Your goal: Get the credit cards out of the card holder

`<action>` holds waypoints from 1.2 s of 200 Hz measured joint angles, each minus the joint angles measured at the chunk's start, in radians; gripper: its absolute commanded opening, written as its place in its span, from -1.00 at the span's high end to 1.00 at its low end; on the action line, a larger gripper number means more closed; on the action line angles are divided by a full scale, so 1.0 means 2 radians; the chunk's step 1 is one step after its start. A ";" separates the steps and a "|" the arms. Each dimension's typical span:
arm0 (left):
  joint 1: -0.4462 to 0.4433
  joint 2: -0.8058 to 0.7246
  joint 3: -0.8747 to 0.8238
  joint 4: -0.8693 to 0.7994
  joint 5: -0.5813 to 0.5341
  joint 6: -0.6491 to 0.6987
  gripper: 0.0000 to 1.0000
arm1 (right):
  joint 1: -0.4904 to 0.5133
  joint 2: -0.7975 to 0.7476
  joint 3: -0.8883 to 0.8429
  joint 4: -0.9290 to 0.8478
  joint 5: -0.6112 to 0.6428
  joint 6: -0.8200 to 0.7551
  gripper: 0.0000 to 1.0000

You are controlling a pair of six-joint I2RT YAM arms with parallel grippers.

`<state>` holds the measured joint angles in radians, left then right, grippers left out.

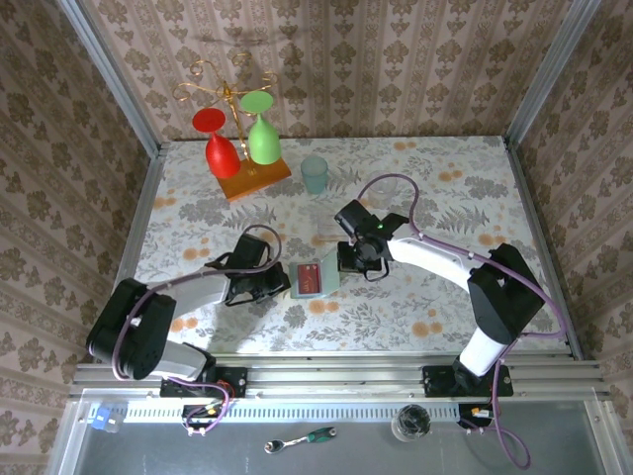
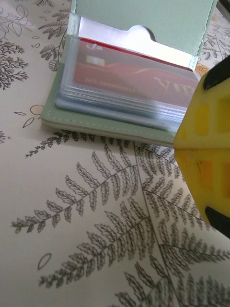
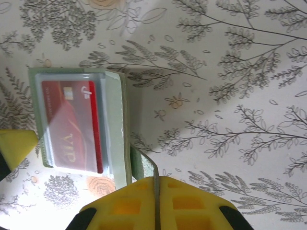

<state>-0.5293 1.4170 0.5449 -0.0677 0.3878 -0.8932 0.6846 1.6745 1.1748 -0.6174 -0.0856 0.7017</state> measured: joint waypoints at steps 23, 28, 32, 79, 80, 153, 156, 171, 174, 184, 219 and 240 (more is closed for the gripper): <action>0.000 0.013 0.004 0.009 0.004 0.000 0.95 | -0.006 0.000 -0.008 0.000 0.000 -0.005 0.96; -0.001 0.014 0.005 0.009 0.004 0.000 0.95 | -0.006 0.000 -0.010 0.000 0.000 -0.007 0.96; -0.001 0.015 0.006 0.010 0.004 0.000 0.95 | -0.007 0.000 -0.011 0.000 0.000 -0.008 0.96; -0.004 0.015 0.015 0.012 0.004 0.000 0.96 | -0.012 0.000 -0.028 0.005 0.000 -0.014 0.95; -0.004 0.015 0.015 0.011 0.004 0.000 0.96 | -0.012 0.000 -0.028 0.005 0.000 -0.014 0.95; -0.013 0.018 0.046 0.010 0.002 0.000 0.99 | -0.027 0.000 -0.035 0.008 0.000 -0.027 0.95; -0.013 0.019 0.047 0.010 0.002 0.000 1.00 | -0.028 0.000 -0.035 0.008 0.000 -0.027 0.95; -0.013 0.030 0.047 0.014 0.003 0.000 1.00 | -0.030 0.000 -0.036 0.008 -0.001 -0.032 0.94; -0.013 0.034 0.047 0.015 0.003 0.000 1.00 | -0.031 0.000 -0.036 0.008 -0.001 -0.032 0.95; -0.013 0.045 0.047 0.016 0.004 0.000 1.00 | -0.031 0.000 -0.036 0.008 -0.002 -0.035 0.94; -0.015 0.064 0.047 0.017 0.004 0.000 1.00 | -0.034 0.002 -0.036 0.008 -0.002 -0.037 0.95; -0.017 0.067 0.048 0.019 0.004 0.000 1.00 | -0.037 0.009 -0.036 0.008 -0.002 -0.038 0.94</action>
<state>-0.5625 1.5509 0.6407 -0.0292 0.3965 -0.8932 0.6106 1.6932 1.1019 -0.6018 -0.0895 0.6266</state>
